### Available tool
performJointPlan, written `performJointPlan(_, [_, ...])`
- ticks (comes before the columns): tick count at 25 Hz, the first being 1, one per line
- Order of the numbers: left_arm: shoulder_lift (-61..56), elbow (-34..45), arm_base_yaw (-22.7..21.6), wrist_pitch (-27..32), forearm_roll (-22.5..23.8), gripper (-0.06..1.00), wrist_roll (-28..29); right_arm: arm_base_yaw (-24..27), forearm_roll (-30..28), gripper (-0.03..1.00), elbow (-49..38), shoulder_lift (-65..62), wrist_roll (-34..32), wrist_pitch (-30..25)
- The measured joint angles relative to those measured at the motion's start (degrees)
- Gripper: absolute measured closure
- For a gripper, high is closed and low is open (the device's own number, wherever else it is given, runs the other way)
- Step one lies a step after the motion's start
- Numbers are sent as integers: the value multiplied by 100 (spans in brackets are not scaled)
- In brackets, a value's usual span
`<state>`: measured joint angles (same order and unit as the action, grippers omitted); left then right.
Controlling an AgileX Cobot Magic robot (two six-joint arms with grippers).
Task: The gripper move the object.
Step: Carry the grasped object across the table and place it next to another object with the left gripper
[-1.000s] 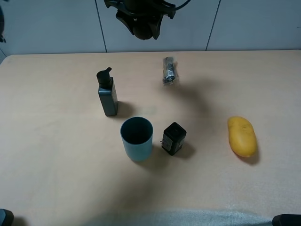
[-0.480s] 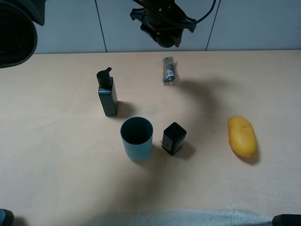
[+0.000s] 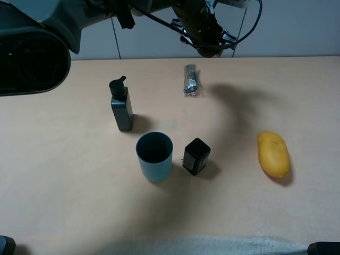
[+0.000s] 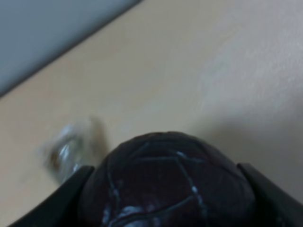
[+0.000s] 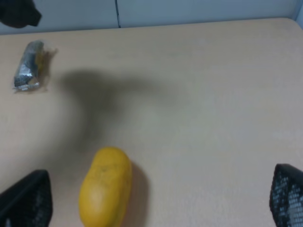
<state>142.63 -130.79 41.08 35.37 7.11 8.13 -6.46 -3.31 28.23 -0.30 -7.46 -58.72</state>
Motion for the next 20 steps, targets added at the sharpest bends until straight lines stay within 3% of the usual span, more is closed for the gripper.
performJointPlan(12, [614,6,116,-1322,303,34,-163,0,0,27,0,0,0,0])
performJointPlan(20, [868,10,124,-1841,384,34,-167,0,0,27,0,0,0,0])
